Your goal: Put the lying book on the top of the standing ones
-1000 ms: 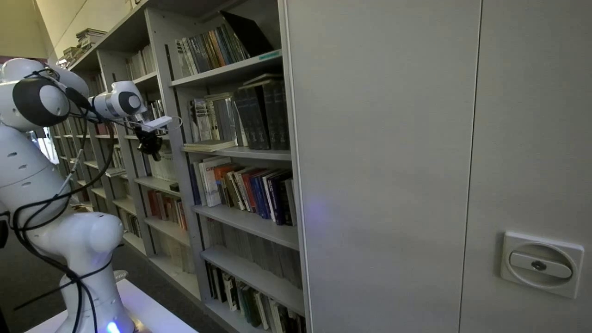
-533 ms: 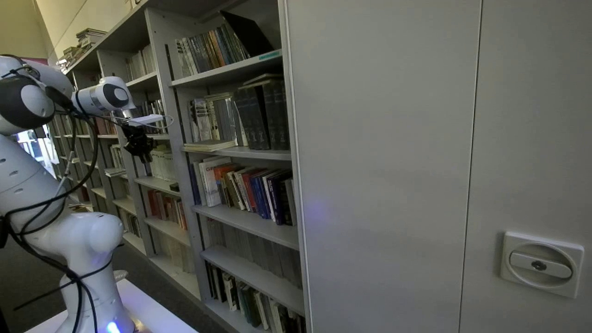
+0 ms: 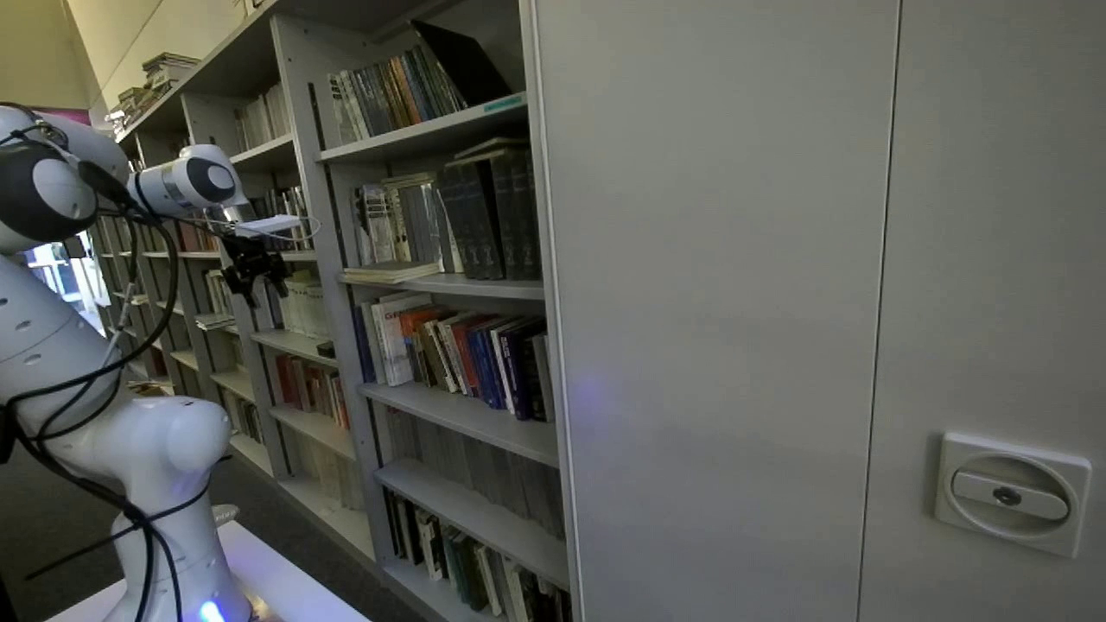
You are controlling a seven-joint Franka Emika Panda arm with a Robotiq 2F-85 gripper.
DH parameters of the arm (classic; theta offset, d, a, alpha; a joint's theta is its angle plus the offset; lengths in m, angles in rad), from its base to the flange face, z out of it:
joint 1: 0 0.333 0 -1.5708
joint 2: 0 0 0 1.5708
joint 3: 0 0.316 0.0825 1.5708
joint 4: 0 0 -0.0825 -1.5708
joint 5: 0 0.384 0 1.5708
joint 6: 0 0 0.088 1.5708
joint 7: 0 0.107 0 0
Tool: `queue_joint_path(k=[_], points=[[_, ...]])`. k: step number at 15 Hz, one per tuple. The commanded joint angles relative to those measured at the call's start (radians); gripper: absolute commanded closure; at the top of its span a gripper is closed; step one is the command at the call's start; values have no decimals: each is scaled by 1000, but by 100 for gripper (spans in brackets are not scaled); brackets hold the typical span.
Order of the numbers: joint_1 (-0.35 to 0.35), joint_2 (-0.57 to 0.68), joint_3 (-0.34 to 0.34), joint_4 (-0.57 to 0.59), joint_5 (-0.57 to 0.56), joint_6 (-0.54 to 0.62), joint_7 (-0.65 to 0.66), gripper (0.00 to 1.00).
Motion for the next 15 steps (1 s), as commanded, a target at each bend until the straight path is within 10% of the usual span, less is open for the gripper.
queue_joint_path(k=[1, 15], points=[[13, -54, -1, -52, -14, -12, 4, 0], [32, -58, -4, -81, -4, -4, 7, 0]])
